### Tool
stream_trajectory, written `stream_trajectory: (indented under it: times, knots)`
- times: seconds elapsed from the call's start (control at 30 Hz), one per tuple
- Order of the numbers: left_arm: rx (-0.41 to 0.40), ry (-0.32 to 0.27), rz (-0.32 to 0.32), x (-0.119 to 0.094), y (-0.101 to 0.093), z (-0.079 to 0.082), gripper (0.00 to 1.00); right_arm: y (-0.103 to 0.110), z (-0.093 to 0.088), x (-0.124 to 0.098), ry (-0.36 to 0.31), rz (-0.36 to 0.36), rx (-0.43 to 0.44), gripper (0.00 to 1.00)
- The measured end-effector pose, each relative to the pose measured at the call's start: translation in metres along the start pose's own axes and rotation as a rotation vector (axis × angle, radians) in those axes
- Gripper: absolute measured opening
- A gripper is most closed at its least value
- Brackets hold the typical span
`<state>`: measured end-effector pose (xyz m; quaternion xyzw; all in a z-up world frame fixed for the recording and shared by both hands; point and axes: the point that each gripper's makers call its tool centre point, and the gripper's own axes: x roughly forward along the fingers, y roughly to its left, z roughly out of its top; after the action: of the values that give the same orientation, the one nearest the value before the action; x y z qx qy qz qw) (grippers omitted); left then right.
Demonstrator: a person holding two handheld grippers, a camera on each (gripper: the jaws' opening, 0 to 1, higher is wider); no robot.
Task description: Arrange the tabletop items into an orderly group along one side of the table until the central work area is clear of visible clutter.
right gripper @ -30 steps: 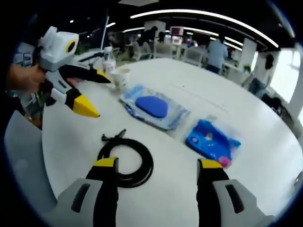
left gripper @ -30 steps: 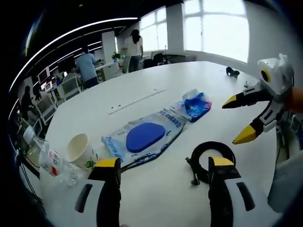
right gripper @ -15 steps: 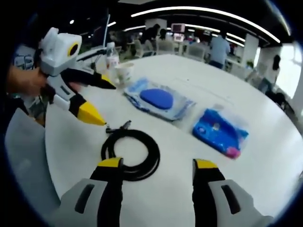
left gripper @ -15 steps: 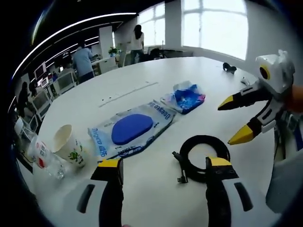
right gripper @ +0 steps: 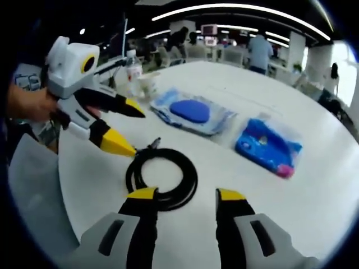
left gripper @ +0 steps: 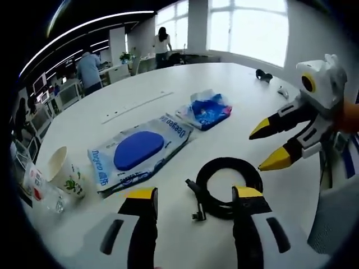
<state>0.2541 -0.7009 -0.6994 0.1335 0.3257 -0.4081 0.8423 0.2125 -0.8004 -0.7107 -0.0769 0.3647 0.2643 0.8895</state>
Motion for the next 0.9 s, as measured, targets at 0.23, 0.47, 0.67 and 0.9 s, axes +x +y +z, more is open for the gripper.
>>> stream_trajectory:
  times: [0.23,0.47,0.67,0.9]
  knots:
    - [-0.002,0.035,-0.026,0.007,-0.004,-0.009,0.41,0.007,-0.005,0.008,0.011,0.021,0.020,0.28]
    - [-0.037,0.061,-0.056,0.012,-0.009,-0.013,0.26,0.007,-0.010,0.013,0.029,0.032,0.043,0.22]
    - [-0.047,0.096,-0.070,0.020,-0.011,-0.017,0.21,0.006,-0.015,0.015,0.055,0.041,0.064,0.14]
    - [-0.072,0.142,-0.080,0.029,-0.016,-0.026,0.21,0.009,-0.019,0.022,0.087,0.055,0.068,0.12]
